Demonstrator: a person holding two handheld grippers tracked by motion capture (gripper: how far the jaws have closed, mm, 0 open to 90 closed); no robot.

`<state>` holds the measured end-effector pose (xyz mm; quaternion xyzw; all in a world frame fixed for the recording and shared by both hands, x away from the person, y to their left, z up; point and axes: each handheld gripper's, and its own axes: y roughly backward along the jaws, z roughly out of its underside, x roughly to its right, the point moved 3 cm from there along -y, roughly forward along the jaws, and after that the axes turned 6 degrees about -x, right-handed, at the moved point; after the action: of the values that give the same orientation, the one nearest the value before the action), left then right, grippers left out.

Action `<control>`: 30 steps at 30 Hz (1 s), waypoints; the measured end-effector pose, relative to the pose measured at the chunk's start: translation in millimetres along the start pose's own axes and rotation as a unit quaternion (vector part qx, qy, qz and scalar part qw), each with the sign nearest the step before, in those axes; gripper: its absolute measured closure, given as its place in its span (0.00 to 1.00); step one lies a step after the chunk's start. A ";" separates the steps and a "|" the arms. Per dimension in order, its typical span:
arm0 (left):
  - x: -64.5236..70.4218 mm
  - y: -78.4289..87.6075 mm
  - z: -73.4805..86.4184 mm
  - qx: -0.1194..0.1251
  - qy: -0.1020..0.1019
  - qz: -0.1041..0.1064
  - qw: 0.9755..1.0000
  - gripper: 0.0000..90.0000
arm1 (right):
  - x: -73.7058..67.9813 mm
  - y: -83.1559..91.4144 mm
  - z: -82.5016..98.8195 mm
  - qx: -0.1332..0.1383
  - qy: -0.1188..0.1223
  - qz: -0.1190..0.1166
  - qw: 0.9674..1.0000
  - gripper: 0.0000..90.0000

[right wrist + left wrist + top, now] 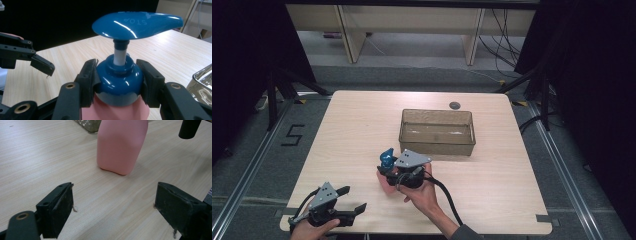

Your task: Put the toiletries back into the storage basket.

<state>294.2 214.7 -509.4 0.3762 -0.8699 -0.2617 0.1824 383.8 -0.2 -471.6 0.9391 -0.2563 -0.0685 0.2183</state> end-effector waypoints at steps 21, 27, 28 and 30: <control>-1.1 0.2 0.0 0.002 0.000 0.000 1.000 0.16 | 26.4 30.0 -20.8 0.004 -0.028 0.028 0.999 0.59; -1.3 -0.8 0.0 0.003 -0.001 0.004 1.000 0.16 | 33.7 39.5 -25.0 -0.001 -0.042 0.035 0.998 0.59; -1.2 -0.5 0.0 0.003 0.000 0.003 1.000 0.16 | 35.4 39.8 -25.6 0.005 -0.039 0.030 0.999 0.59; -1.5 -0.2 0.0 0.004 0.002 0.003 1.000 0.16 | 36.7 43.4 -26.6 0.001 -0.039 0.041 0.998 0.59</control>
<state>295.3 215.7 -509.7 0.3748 -0.8718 -0.2569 0.1830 402.1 -42.6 -429.1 0.9247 -0.3026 -0.0962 0.2100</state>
